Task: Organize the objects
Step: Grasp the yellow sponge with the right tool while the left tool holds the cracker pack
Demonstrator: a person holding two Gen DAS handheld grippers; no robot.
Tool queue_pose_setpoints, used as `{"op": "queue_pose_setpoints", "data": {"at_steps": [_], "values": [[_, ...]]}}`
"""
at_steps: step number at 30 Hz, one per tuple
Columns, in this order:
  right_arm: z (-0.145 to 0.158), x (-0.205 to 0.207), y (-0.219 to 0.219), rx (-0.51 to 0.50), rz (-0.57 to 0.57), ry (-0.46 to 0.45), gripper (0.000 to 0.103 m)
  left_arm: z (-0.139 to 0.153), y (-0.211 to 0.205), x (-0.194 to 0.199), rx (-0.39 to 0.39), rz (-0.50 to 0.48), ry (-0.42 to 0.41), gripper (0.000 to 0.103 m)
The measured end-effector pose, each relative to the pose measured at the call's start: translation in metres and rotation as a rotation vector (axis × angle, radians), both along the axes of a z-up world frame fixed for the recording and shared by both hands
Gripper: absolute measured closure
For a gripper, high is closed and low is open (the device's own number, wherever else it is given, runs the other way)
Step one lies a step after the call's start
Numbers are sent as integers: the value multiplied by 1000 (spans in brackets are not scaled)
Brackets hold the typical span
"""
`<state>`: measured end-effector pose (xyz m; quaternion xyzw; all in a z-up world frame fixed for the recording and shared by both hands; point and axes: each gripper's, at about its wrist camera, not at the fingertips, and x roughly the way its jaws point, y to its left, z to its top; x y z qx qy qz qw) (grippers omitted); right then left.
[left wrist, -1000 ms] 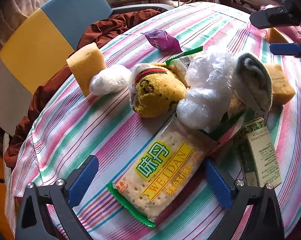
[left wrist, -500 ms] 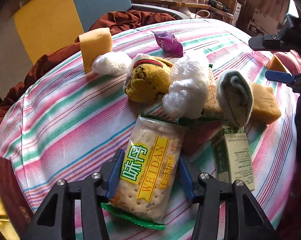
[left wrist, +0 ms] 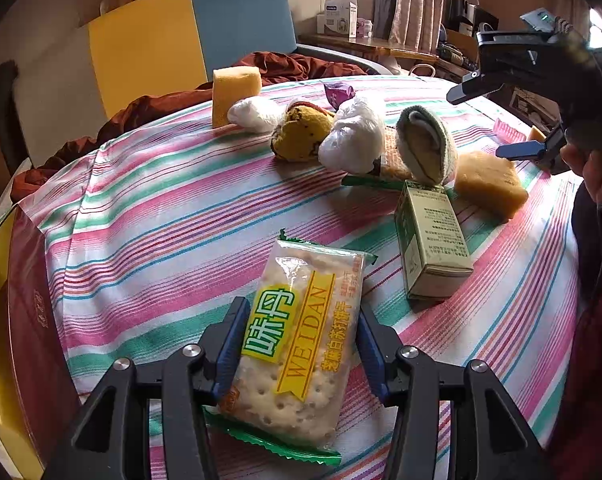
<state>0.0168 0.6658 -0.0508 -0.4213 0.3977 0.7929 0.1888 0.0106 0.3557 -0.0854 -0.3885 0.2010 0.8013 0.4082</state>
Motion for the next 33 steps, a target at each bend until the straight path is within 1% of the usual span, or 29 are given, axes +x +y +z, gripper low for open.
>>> {"op": "queue_pose_setpoints", "data": {"at_steps": [2, 3, 5, 9, 11, 17, 22, 26, 29, 31, 32, 33], "values": [[-1, 0, -1, 8, 4, -12, 15, -1, 0, 2, 6, -5, 16, 50], [-2, -1, -1, 10, 8, -19, 15, -5, 7, 1, 9, -8, 30, 50], [-3, -2, -4, 22, 18, -35, 15, -7, 4, 4, 21, -9, 50, 50], [-2, 0, -6, 35, 22, -55, 15, -7, 3, 2, 35, -9, 42, 50], [0, -2, -7, 47, 46, -74, 15, -7, 3, 3, 39, -10, 46, 50], [9, -7, -14, 108, 200, -157, 15, -7, 2, 6, 47, -9, 52, 50], [14, -13, -25, 228, 361, -269, 15, -7, 1, 5, 53, -9, 48, 50], [6, -17, -44, 340, 510, -394, 15, -6, 0, 5, 54, -9, 47, 50], [-6, -22, -54, 384, 556, -459, 15, -6, 0, 6, 55, -9, 47, 50], [-14, -25, -55, 397, 554, -493, 19, -6, 0, 5, 55, -9, 47, 50], [-19, -26, -55, 396, 553, -510, 24, -6, 0, 5, 56, -9, 46, 50], [-23, -26, -55, 400, 552, -536, 38, -6, 0, 5, 56, -9, 46, 50]]}}
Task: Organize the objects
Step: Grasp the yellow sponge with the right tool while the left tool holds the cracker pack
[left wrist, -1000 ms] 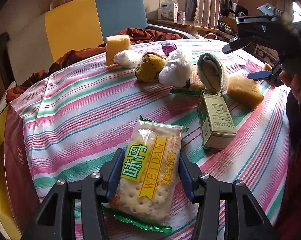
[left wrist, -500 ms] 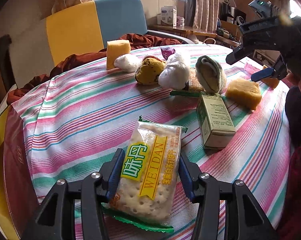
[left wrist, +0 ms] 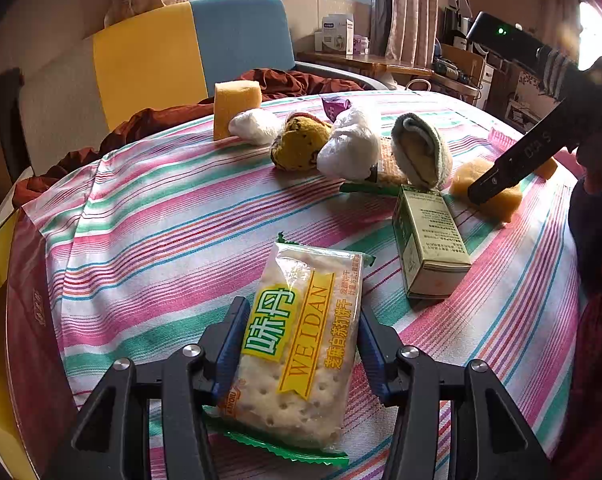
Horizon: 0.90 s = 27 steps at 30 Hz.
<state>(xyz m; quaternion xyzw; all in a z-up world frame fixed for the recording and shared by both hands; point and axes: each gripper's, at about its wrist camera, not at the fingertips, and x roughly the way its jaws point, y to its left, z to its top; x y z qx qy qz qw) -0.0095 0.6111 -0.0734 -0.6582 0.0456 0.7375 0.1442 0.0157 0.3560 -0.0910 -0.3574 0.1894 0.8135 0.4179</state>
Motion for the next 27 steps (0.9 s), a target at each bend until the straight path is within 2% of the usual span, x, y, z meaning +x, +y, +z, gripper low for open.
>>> {"op": "queue_pose_setpoints", "data": {"at_steps": [1, 3, 11, 14, 16, 19, 21, 27], "values": [[-1, 1, 0, 30, -1, -13, 42, 0, 0, 0, 0, 0, 0, 50], [2, 5, -2, 25, 1, -5, 45, 0, 0, 0, 2, 0, 0, 50], [9, 37, -46, -155, 68, 26, 46, 1, 0, 0, 6, -1, -4, 50], [6, 44, -65, -128, 97, 18, 45, 3, -1, 1, 0, 0, -10, 54], [8, 47, -70, -178, 100, 38, 45, 6, -5, 3, -8, -2, -19, 54], [7, 48, -83, -150, 127, 35, 45, 12, -16, 5, 7, 11, -49, 54], [7, 49, -90, -166, 143, 37, 45, 20, -24, 9, 21, 18, -39, 54], [4, 52, -114, -118, 188, 27, 45, 41, -45, 15, 63, 36, -30, 54]]}}
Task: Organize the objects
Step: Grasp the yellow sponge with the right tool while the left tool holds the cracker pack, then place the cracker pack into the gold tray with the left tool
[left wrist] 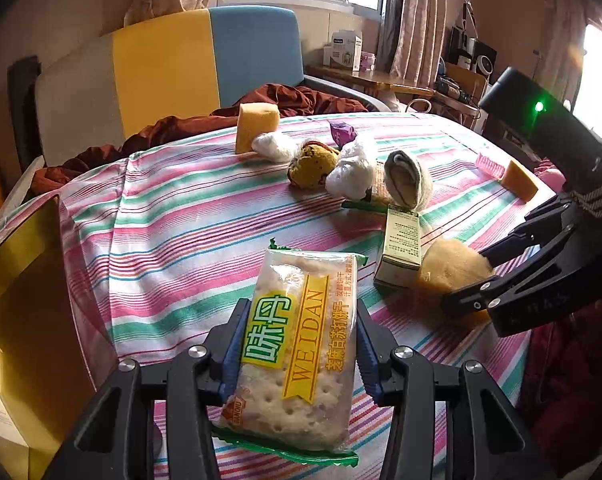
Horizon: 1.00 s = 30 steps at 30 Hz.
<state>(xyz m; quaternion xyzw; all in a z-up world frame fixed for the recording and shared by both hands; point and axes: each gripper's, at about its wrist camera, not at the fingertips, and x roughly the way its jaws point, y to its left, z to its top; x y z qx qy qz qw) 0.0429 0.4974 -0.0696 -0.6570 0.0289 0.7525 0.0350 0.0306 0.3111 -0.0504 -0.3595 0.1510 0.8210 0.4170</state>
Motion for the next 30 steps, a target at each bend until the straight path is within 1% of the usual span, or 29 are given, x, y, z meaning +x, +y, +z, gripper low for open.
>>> {"op": "queue_pose_setpoints", "data": {"at_steps": [2, 5, 9, 11, 14, 16, 18, 20, 23, 24, 25, 29, 30], "values": [[0, 2, -6, 16, 12, 2, 45, 3, -5, 0, 6, 12, -7, 54], [1, 6, -16, 5, 26, 13, 45, 8, -13, 1, 22, 28, -14, 54], [4, 11, -40, -48, 80, 49, 45, 21, -29, 0, 52, 60, -18, 54], [5, 12, -52, -80, 99, 71, 45, 32, -39, -3, 75, 82, -3, 54], [5, 10, -70, -95, 138, 110, 46, 51, -60, -12, 104, 133, 19, 54], [3, 9, -79, -72, 148, 127, 46, 62, -77, -22, 123, 183, 27, 54], [2, 8, -83, -85, 146, 148, 46, 74, -99, -37, 144, 244, 31, 54], [2, 9, -87, -89, 159, 175, 47, 81, -119, -51, 139, 297, 47, 54], [-2, 12, -90, -90, 168, 199, 47, 85, -154, -80, 115, 383, 56, 54], [-2, 10, -82, -96, 166, 204, 47, 84, -167, -90, 105, 415, 58, 54], [0, 0, -63, -104, 164, 207, 47, 83, -179, -100, 93, 443, 60, 54], [3, -1, -58, -114, 163, 212, 47, 78, -221, -136, 58, 532, 55, 54], [5, 7, -59, -111, 164, 212, 47, 76, -229, -144, 48, 552, 51, 54]]}}
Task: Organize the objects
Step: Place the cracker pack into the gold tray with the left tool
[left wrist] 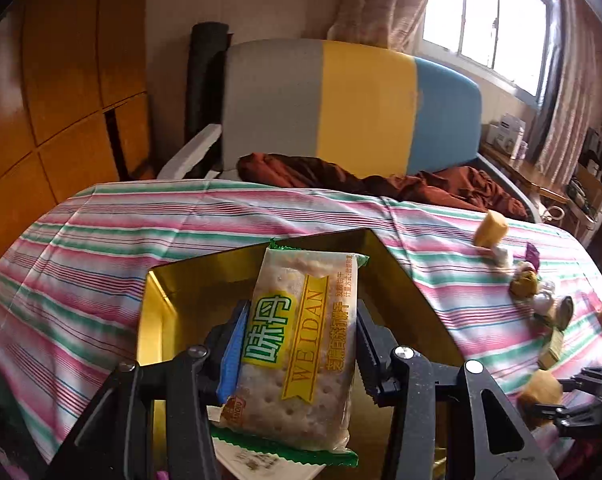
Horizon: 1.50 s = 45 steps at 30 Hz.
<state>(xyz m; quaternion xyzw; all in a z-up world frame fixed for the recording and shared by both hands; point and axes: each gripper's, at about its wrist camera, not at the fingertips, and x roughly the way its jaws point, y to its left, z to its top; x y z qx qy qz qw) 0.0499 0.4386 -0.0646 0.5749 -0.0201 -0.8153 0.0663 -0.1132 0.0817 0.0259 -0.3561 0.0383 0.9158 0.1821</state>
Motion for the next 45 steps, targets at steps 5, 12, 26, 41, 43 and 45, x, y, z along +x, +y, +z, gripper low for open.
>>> {"op": "queue_pose_setpoints", "data": {"at_steps": [5, 12, 26, 41, 43, 45], "values": [[-3, -2, -1, 1, -5, 1, 47, -17, -33, -45, -12, 80, -61, 54], [-9, -22, -21, 10, -9, -4, 47, -61, -57, -80, -55, 170, -183, 54], [-13, -38, -30, 44, -20, -13, 47, -48, -64, -48, -30, 175, -137, 53], [-12, -35, -32, 46, -83, 20, 47, -7, -53, 54, 69, 177, 29, 0], [-11, -34, -33, 26, -87, 25, 47, -8, -50, 60, 62, 166, 32, 0], [-10, -33, -37, 16, -83, 32, 47, -10, -46, 64, 33, 163, 25, 0]]}}
